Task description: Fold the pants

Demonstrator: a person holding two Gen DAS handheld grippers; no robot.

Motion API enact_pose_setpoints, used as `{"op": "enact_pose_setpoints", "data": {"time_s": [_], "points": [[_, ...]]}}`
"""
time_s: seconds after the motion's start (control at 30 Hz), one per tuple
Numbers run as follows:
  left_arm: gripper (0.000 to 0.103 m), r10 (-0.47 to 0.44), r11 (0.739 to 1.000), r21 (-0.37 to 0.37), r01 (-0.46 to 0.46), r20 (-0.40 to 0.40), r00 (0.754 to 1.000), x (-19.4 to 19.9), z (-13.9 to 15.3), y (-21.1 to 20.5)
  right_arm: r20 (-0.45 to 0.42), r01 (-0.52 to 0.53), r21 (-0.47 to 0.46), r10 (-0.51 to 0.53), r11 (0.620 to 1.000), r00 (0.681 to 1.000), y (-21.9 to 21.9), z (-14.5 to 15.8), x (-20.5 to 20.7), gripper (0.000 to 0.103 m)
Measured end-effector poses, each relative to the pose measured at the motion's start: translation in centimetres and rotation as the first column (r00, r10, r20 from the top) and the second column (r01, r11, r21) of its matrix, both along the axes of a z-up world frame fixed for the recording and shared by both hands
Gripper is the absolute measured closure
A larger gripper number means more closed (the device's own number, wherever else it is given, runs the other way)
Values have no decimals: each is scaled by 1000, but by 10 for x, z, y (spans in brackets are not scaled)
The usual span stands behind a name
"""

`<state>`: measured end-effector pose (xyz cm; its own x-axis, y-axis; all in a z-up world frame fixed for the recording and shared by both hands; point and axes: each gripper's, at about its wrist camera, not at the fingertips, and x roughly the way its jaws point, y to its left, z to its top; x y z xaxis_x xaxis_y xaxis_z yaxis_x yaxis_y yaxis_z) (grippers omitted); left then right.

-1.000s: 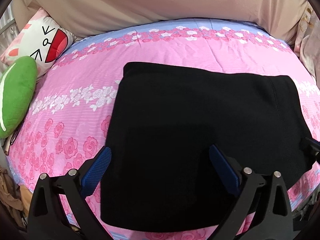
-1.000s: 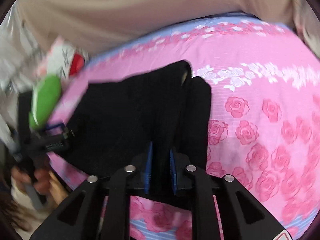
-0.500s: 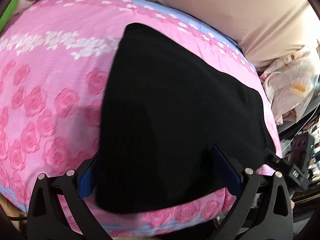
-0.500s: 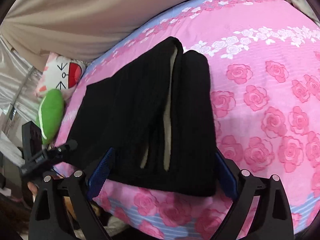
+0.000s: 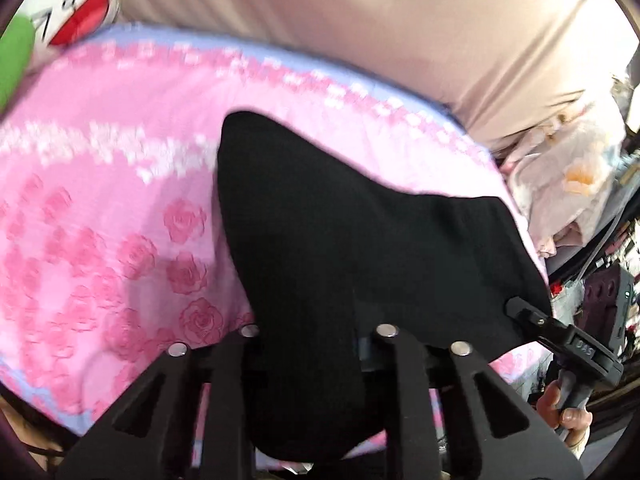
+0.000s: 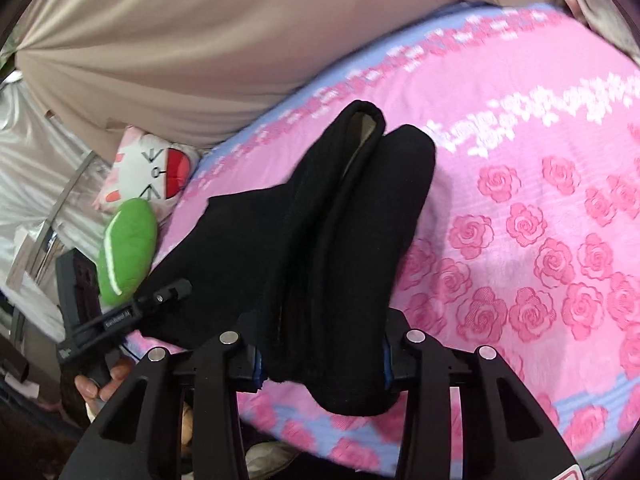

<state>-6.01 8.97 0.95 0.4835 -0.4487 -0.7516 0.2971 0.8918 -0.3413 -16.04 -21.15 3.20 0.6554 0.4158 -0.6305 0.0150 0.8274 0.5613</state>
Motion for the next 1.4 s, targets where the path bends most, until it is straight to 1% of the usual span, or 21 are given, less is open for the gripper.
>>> {"op": "enact_pose_setpoints", "data": {"time_s": [0.07, 0.2, 0.27, 0.33, 0.4, 0.47, 0.53, 0.6, 0.63, 0.67, 0.7, 0.73, 0.77, 0.83, 0.87, 0.9, 0.93, 0.97, 1.1, 1.27, 1.4], "points": [[84, -26, 1000, -8, 26, 8, 1000, -10, 15, 0, 27, -14, -23, 15, 1000, 1000, 4, 15, -13, 64], [85, -59, 998, 8, 59, 3, 998, -23, 24, -3, 45, -24, -61, 27, 998, 999, 11, 32, -28, 64], [85, -56, 998, 28, 56, -6, 998, -24, 20, -3, 33, -20, -62, 22, 998, 999, 10, 27, -30, 64], [84, -41, 998, 53, 43, -47, 998, -23, 8, 2, 4, -7, -61, 7, 998, 1000, 7, 16, -26, 64], [82, -25, 999, 43, 30, -102, 994, -21, -6, 10, -27, 2, -56, -3, 998, 1000, 3, 2, -24, 64], [78, -24, 999, 39, 29, -125, 992, -23, -13, 15, -54, 4, -42, -6, 999, 999, -1, -12, -25, 63], [67, -22, 999, 41, 28, -142, 990, -25, -21, 18, -73, 11, -42, -14, 999, 997, -3, -21, -27, 60], [42, 5, 999, 35, 1, -176, 984, -24, -31, 22, -95, 12, -35, -15, 999, 995, -6, -28, -27, 53], [34, 16, 1000, 22, -12, -196, 981, -23, -36, 25, -104, 12, -28, -14, 1000, 994, -7, -31, -27, 48], [22, 23, 1000, 6, -22, -221, 975, -20, -43, 28, -117, 14, -17, -16, 1000, 993, -8, -35, -26, 44], [19, 24, 999, -26, -31, -244, 969, -18, -50, 31, -122, 16, -9, -17, 1000, 992, -10, -38, -26, 42], [19, 21, 998, -46, -32, -226, 974, -18, -49, 32, -126, 15, 0, -15, 1000, 992, -11, -41, -25, 36], [20, 13, 999, -43, -23, -220, 976, -17, -50, 31, -132, 9, 6, -8, 1000, 991, -10, -44, -24, 34], [42, -10, 998, -64, -4, -220, 975, -17, -51, 28, -124, 11, 16, -9, 1000, 992, -8, -48, -23, 33], [55, -38, 995, -99, 14, -243, 969, -16, -52, 25, -120, 6, 2, -5, 1000, 993, -6, -47, -23, 40], [65, -23, 995, -102, -2, -238, 971, -17, -49, 25, -111, 3, -22, -5, 1000, 994, -3, -46, -23, 48], [67, -27, 995, -98, 5, -222, 975, -18, -43, 23, -91, 0, -25, -2, 1000, 996, 0, -41, -23, 58], [70, -28, 996, -94, 8, -205, 978, -19, -37, 22, -81, -1, -20, 0, 1000, 997, 1, -37, -24, 61], [81, -62, 995, -77, 56, -77, 995, -28, 3, 13, -17, -9, -32, 9, 999, 1000, 5, -8, -30, 64], [83, -100, 993, -61, 102, 43, 994, -33, 49, 0, 94, -37, -66, 43, 997, 995, 10, 40, -38, 64], [83, -116, 991, -58, 125, 134, 984, -36, 83, -4, 178, -34, -102, 52, 994, 983, 10, 75, -40, 64]]}}
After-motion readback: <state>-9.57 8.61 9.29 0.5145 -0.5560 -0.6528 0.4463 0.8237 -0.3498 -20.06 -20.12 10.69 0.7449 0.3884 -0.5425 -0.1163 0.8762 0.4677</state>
